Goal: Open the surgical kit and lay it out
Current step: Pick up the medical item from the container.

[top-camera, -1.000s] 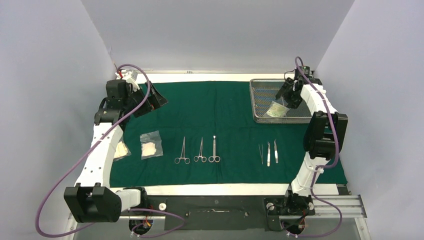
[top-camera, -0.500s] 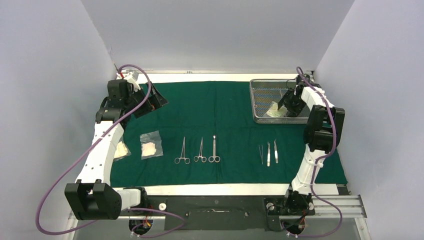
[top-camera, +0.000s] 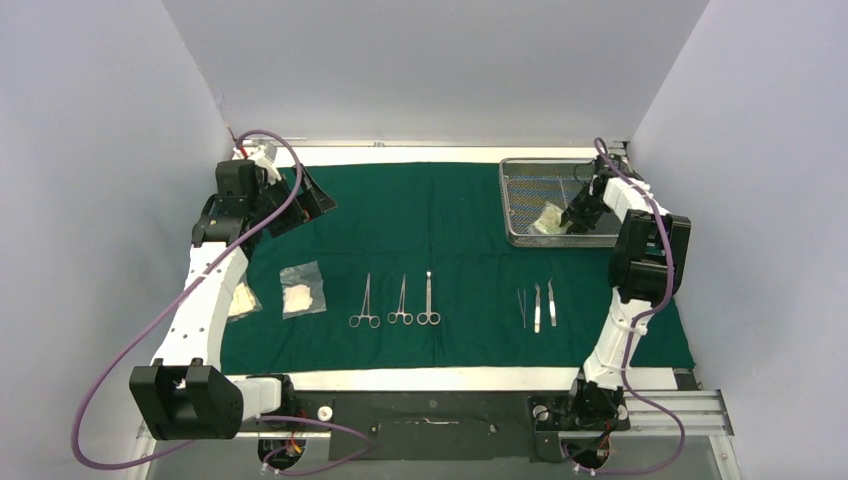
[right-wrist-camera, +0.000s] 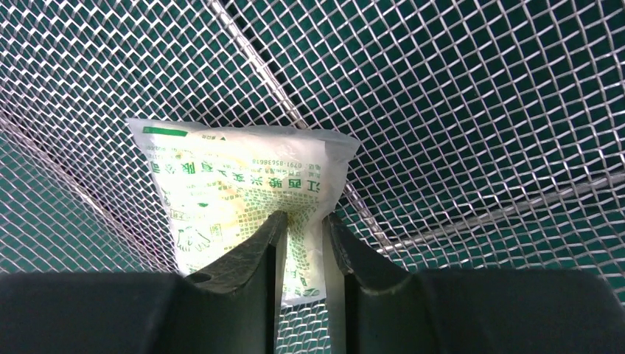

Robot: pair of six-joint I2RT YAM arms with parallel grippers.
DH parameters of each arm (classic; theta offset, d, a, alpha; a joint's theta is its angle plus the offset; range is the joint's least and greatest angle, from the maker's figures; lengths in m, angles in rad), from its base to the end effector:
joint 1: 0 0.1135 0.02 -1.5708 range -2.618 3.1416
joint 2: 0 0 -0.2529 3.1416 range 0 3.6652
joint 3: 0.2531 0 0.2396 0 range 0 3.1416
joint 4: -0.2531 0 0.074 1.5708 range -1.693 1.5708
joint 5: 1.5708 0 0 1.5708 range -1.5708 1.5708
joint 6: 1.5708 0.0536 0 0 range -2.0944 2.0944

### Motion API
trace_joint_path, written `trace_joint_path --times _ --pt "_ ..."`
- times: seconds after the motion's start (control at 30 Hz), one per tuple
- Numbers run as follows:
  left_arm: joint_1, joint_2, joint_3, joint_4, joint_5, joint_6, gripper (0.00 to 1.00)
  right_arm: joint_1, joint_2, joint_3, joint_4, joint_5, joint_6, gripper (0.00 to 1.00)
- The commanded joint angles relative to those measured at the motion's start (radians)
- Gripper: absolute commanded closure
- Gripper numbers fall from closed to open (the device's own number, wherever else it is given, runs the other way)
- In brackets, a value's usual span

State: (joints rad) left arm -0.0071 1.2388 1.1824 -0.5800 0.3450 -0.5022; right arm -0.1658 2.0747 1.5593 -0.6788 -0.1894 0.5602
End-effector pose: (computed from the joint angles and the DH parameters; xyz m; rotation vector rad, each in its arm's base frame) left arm 0.2725 -0.0201 0.3255 -0.3571 2.2147 -0.6608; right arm 0.4160 -0.0594 0.1551 0.9424 2.6232 0.3636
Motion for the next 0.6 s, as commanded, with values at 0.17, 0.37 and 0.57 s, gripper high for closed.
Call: trace_joint_path --times 0.17,0.37,0.57 --pt "0.002 -0.018 0.021 0.019 0.0 -0.017 0.04 -0.009 -0.081 -0.007 0.082 -0.013 0.0 0.95" --pt "0.002 -0.024 0.021 0.022 0.012 -0.028 0.04 -0.011 -0.181 0.031 0.062 -0.046 0.015 0.95" --pt "0.0 -0.028 0.005 0.063 0.061 -0.065 0.04 -0.011 -0.305 0.025 0.12 -0.118 0.021 0.95"
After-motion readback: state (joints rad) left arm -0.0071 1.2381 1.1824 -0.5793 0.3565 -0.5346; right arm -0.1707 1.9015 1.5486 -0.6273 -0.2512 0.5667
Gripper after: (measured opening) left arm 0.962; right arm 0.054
